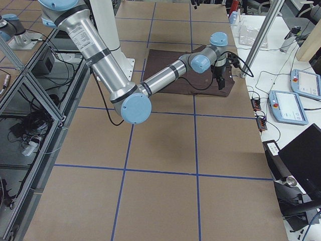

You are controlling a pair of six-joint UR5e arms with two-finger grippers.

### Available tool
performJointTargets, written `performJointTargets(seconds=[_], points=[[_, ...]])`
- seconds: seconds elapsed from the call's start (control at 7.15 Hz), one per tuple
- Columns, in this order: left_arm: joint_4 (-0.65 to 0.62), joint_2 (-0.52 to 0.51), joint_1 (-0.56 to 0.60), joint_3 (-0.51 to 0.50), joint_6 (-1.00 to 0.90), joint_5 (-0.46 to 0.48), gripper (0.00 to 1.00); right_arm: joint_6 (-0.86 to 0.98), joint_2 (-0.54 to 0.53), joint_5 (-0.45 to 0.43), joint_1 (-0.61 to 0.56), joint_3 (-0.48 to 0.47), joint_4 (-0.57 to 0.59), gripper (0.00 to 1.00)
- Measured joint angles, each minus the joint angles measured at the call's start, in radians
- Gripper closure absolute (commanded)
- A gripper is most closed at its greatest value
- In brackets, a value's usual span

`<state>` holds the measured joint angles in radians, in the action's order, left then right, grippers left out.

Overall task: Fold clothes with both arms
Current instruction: 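Bring the left gripper to the sleeve nearest it while the right arm waits raised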

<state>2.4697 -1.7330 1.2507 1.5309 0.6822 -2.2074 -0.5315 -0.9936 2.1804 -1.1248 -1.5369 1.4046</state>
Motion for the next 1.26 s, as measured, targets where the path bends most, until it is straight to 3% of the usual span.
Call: performJointTargets(seconds=[0.28,0.7,1.26], points=[[0.001,-0.111,-0.151,-0.092,0.248,0.152,0.19,0.050,-0.051,0.038,-0.035,-0.027,-0.003,0.00],[0.001,-0.259,-0.294,-0.280,0.349,0.347,0.25,0.057,-0.070,0.040,-0.041,-0.036,-0.004,0.00],[-0.001,-0.340,-0.366,-0.383,0.293,0.407,0.33,0.057,-0.074,0.039,-0.041,-0.038,-0.003,0.00]])
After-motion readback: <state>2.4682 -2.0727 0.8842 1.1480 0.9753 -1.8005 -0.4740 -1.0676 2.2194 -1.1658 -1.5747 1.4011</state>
